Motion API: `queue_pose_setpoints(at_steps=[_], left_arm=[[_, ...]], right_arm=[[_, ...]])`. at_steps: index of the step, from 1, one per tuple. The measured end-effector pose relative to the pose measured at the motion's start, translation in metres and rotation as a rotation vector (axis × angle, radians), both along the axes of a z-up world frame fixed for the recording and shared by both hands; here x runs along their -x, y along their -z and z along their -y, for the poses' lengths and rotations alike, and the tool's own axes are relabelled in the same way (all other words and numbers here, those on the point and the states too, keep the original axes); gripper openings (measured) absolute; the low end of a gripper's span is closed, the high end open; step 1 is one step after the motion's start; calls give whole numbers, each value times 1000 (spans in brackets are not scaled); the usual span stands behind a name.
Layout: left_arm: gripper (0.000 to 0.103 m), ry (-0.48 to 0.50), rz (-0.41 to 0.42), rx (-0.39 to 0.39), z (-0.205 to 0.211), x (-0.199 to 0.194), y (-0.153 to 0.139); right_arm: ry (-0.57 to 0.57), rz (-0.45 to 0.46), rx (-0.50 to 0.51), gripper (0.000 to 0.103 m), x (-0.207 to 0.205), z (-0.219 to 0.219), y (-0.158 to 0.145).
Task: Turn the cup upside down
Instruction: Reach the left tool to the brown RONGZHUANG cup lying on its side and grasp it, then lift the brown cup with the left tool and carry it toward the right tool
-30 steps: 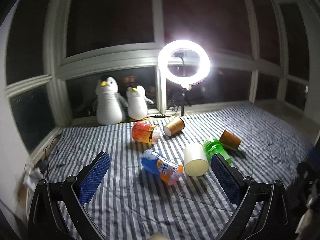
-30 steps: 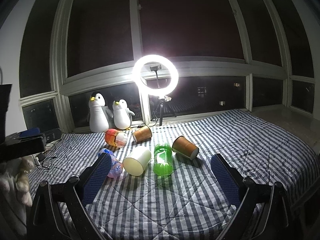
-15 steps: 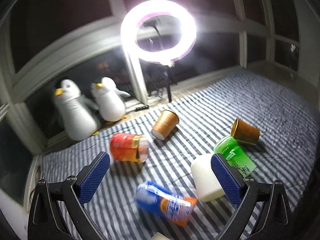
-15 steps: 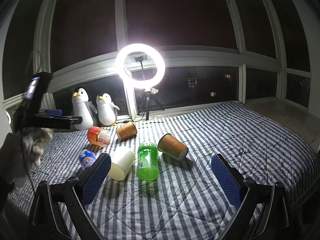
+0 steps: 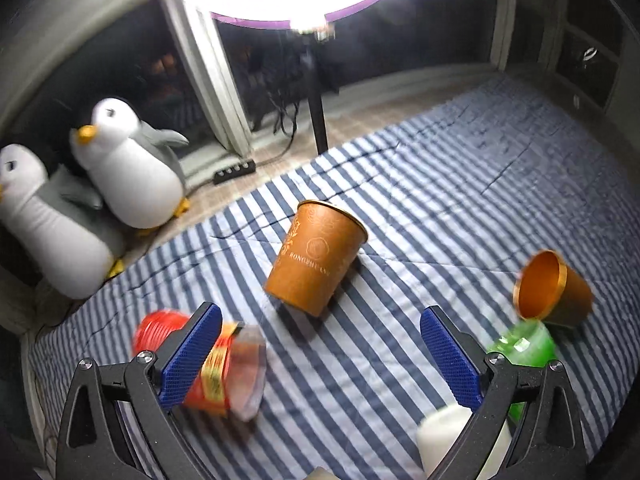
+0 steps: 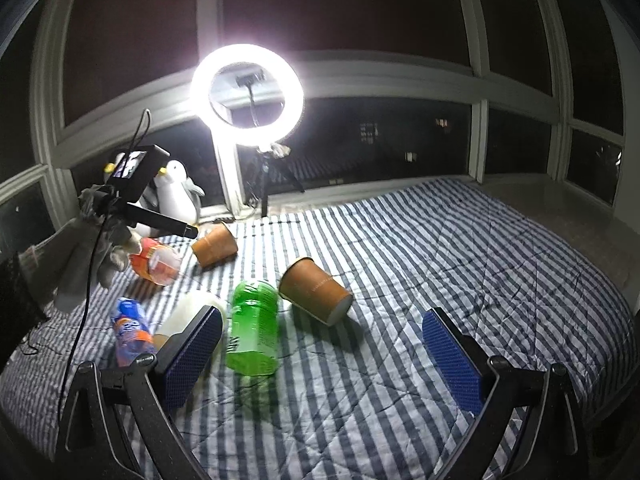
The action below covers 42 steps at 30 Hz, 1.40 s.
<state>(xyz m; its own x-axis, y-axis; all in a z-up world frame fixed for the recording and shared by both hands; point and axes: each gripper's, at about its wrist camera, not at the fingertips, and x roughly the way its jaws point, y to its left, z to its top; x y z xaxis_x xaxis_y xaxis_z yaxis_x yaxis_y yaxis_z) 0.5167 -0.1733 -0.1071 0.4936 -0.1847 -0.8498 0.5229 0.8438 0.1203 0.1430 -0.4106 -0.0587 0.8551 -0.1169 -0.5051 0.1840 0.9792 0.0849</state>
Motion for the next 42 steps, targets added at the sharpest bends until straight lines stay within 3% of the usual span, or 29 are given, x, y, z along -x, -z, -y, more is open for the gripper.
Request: queue_pose_setpoints(at_steps=[6,14,24,35,42], left_arm=[[98,9,-64,-71,25,-51,33],[94,3,-124,-145,38,-80,60],[73,5,-174,-187,39,-90,80],[69,-1,-143,-152,37,-71,66],[69,8,-91,-91,26,-39,30]], right_arm=[[28,-45,-40,99,-21,21,4],[35,-82,-89,99,-45,41,12],[29,-80,-137,99,-59,45,15],[41,-79,-143,99,-50,42,16],[29,-65,-143,99,-43,33,15]])
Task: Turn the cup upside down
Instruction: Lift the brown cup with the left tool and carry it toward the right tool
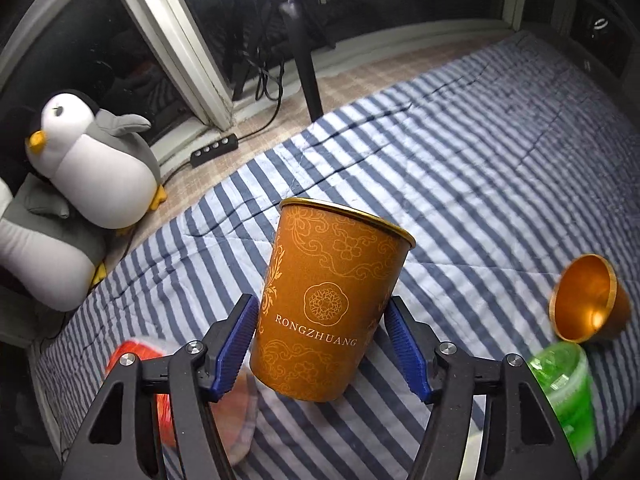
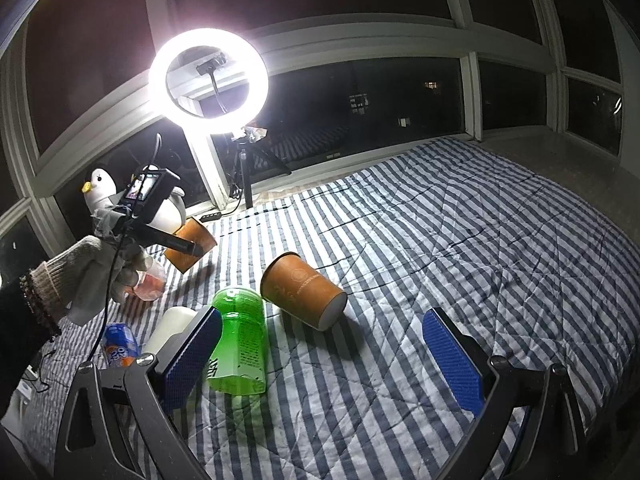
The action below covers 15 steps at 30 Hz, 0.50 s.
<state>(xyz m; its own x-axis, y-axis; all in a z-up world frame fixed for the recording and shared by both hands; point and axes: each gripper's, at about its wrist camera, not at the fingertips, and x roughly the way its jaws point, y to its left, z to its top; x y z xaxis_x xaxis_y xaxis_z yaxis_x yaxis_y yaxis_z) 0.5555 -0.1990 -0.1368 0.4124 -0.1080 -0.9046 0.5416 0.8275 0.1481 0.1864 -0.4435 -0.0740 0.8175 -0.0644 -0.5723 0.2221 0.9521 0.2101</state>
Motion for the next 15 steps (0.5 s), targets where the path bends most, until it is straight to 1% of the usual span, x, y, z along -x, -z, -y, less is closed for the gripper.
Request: queue_pose_setpoints(at_steps=[3,8,12,15], left_arm=[[69,2,17,40,-9,19,-18],[69,15,71,86,-30,72,-52],[69,23,112,107,-38,131,-73],[69,38,151,121,-38,185,-90]], right_arm=[[-11,12,2,99,5,-7,-1],[-25,40,1,99,19,-19,-1],[-42,70,2,99,37,-30,-2],[-60,98,10,99,55,-39,-4]])
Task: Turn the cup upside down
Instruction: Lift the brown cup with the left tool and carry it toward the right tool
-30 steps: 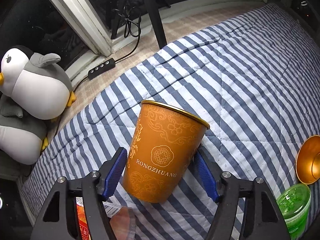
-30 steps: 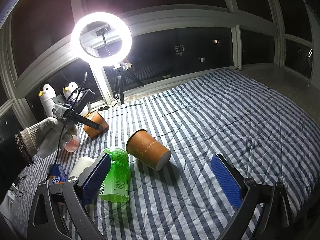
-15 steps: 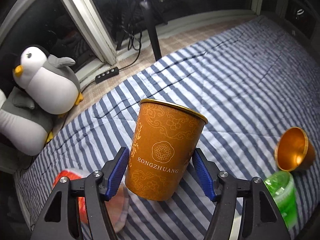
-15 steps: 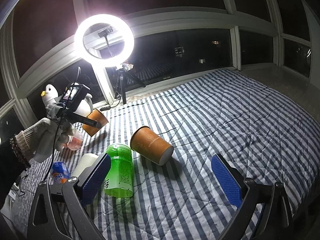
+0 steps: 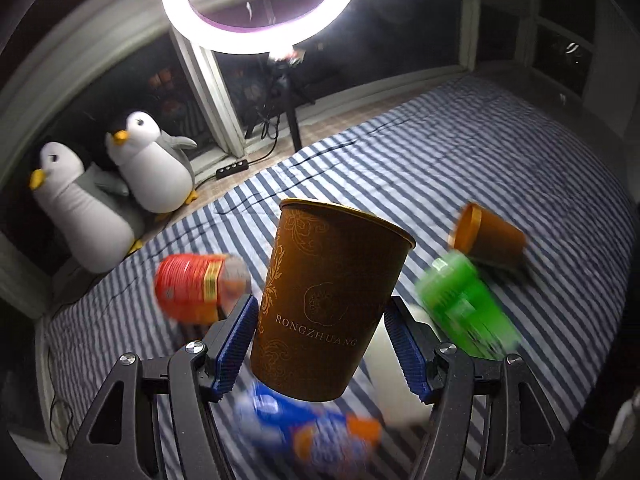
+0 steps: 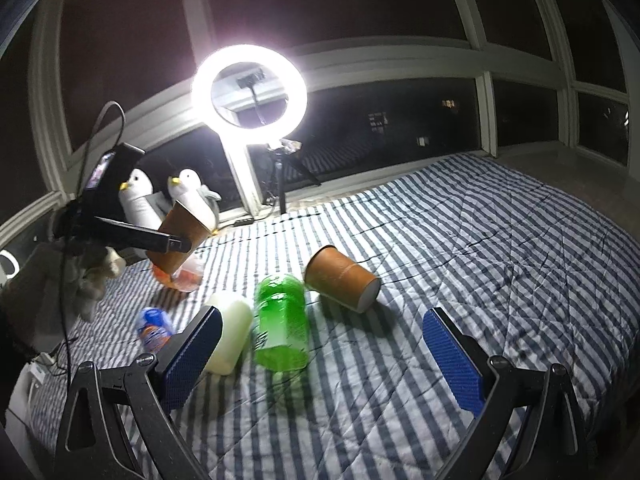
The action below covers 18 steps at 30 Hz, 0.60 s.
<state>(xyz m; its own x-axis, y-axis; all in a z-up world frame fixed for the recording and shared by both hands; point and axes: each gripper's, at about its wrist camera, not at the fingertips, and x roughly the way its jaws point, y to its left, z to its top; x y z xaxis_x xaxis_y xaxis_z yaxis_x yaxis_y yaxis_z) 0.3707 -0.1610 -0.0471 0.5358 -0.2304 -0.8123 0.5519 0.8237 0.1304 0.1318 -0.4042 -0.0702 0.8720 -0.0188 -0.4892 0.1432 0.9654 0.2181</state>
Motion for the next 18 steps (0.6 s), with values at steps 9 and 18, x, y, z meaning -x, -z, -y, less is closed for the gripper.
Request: queue_pose_setpoints(at_steps=[9,18], left_arm=[[69,-16,-55,90,-11,142,11],[69,-125,-207,189,-15,194,80]], right_arm=[[-46,16,36,99,56,-27,5],[-68,-28,68,99,82,-37,31]])
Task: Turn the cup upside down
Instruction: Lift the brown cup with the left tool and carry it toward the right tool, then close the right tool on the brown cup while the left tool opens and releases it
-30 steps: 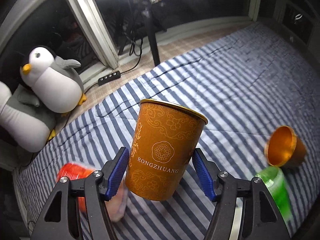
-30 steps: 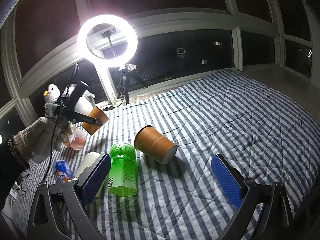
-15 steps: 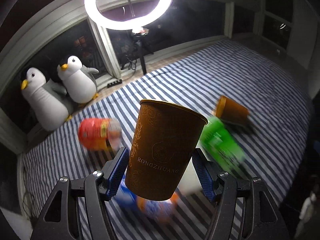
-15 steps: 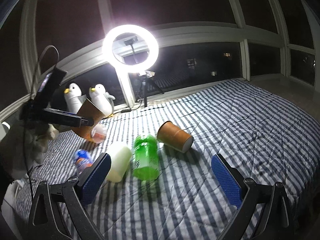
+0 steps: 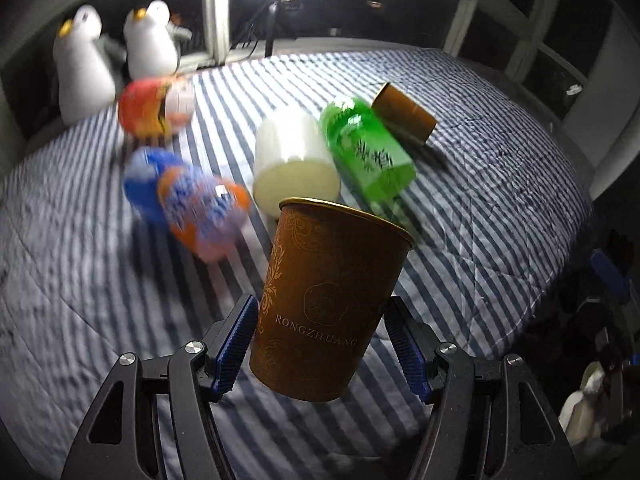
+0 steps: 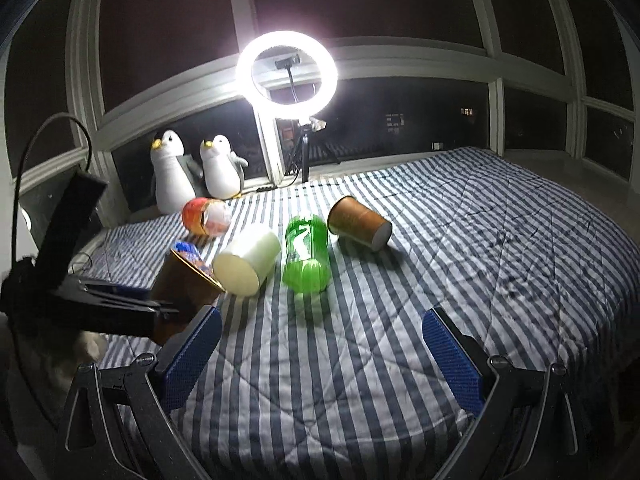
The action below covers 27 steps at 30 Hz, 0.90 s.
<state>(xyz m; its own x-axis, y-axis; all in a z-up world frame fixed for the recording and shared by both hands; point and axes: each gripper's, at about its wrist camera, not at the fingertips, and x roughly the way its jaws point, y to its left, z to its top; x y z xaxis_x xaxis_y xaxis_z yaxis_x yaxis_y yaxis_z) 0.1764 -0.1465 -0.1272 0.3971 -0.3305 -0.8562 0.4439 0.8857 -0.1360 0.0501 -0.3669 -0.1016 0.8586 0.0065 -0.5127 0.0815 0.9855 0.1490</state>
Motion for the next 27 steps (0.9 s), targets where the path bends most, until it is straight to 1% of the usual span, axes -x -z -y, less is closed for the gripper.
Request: queue_pose_setpoints(at_steps=[3,7,11,12,13,15,17,19,21,24,27], left_arm=[[69,-27,-1,0,2,-4,11],[70,-46,-34,38,9,-7,23],[71,-47,-39,57,14,-11,27],[72,-45,-38,53,16,-11,27],[79,-47,-38,53,15,-12,27],[85,-55,-35,67,12,-12,23],[85,-58,-26,77,6,-8,18],[85,-76,2,84,-6,-1,10],[85,-108,47,94,-22,8,-2],[86,-178,130,116,-56,29,-21],[87,-247,198,118,-92,50,-33]], right_arm=[[-4,-12,0,99,3,-1,7],[-4,-20,8,99,6,0,13],[-1,-30,3,99,8,3,17],[-1,-30,3,99,8,3,17],[-1,-30,3,99,9,3,17],[-1,-31,2,99,9,2,18],[-5,-32,-5,99,10,0,19],[-10,-36,-11,99,11,-3,21],[-21,-39,-26,99,11,-10,23],[-38,-37,-48,99,9,-25,26],[-59,-43,-57,99,5,-49,30]])
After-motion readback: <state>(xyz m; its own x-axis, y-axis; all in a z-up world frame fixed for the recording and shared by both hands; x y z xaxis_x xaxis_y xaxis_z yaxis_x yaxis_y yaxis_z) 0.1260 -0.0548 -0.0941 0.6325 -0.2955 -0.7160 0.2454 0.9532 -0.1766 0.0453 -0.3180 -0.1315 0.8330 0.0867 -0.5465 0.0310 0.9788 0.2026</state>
